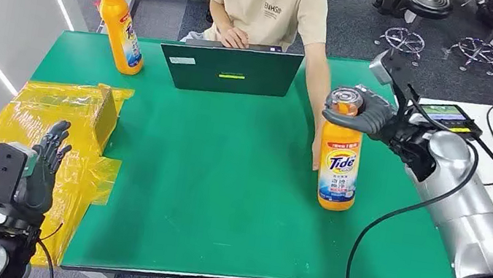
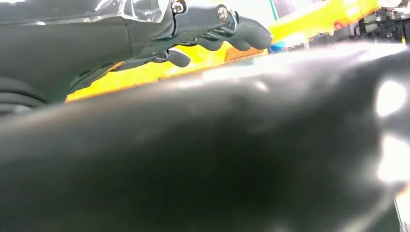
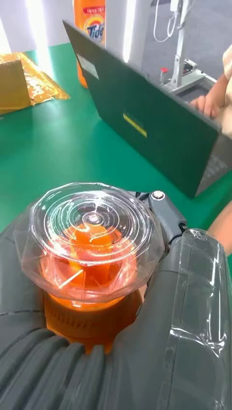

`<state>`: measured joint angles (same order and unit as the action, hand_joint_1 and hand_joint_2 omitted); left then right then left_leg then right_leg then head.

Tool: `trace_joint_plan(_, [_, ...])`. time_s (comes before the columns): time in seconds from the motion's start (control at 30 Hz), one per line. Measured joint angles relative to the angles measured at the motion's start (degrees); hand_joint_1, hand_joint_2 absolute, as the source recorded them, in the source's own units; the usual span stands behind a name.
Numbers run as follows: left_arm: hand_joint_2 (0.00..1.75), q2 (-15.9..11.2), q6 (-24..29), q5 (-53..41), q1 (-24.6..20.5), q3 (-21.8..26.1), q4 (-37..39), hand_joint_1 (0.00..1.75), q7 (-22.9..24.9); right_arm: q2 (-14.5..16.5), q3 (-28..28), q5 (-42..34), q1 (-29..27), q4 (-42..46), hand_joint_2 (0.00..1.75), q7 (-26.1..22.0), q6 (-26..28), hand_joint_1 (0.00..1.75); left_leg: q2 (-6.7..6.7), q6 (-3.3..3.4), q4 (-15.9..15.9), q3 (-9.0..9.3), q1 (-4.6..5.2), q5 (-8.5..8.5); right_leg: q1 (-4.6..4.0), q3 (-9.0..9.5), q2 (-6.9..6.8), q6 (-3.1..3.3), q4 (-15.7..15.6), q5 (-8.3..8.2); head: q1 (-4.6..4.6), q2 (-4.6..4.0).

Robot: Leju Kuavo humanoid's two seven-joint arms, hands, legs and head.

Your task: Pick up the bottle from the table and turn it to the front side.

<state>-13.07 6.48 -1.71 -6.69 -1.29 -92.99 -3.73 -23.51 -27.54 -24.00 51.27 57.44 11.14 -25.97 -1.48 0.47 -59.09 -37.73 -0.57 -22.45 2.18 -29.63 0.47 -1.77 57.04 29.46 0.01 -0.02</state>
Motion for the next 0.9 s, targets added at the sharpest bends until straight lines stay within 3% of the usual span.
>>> trace_joint_plan(0.13, [0.00, 0.0, -0.4, 1.1, -2.0, -2.2, 0.6, 0.00, -0.1, 2.9, -3.5, -2.5, 6.0, -1.1, 1.75, 2.9, -0.7, 1.75, 0.09, -0.03, 0.0, 0.01, 0.00, 0.03, -0.01, -0.05, 0.07, 0.03, 0.0, -0.02, -0.03, 0.00])
trace_joint_plan(0.33, [0.00, 0.2, -0.3, 2.2, -7.9, -7.4, 2.6, 0.00, -0.4, 12.5, -9.8, -6.3, 18.3, -5.1, 1.75, 7.6, 1.7, 1.75, 0.20, -0.12, 0.0, 0.00, -0.04, 0.10, -0.05, -0.22, 0.17, 0.06, 0.2, -0.04, -0.05, 0.00])
trace_joint_plan(0.47, [1.75, 0.8, 0.0, 4.0, -10.7, -11.1, 4.2, 0.00, -0.1, 18.4, -12.7, -9.0, 24.8, -9.4, 1.75, 8.9, 2.7, 1.75, 0.16, -0.12, 0.0, -0.01, -0.07, 0.10, -0.07, -0.22, 0.13, 0.07, 0.2, -0.01, -0.03, 0.00])
trace_joint_plan(0.67, [1.75, 2.0, 2.6, 2.2, -14.7, -15.7, 6.2, 0.00, 0.1, 23.6, -13.6, -14.1, 28.2, -14.7, 1.75, 7.4, 3.4, 1.75, 0.13, -0.11, 0.0, -0.05, -0.07, 0.09, -0.03, -0.21, 0.10, 0.07, 0.2, -0.01, -0.02, 0.00])
trace_joint_plan(0.9, [1.75, 4.3, 1.3, 2.9, -17.9, -20.3, 8.4, 0.00, 2.8, 25.2, -12.9, -18.1, 28.4, -16.0, 1.75, 6.0, 6.1, 1.75, 0.12, -0.08, -0.1, -0.04, -0.04, 0.12, 0.01, -0.19, 0.11, 0.06, 0.2, -0.07, -0.03, 0.00])
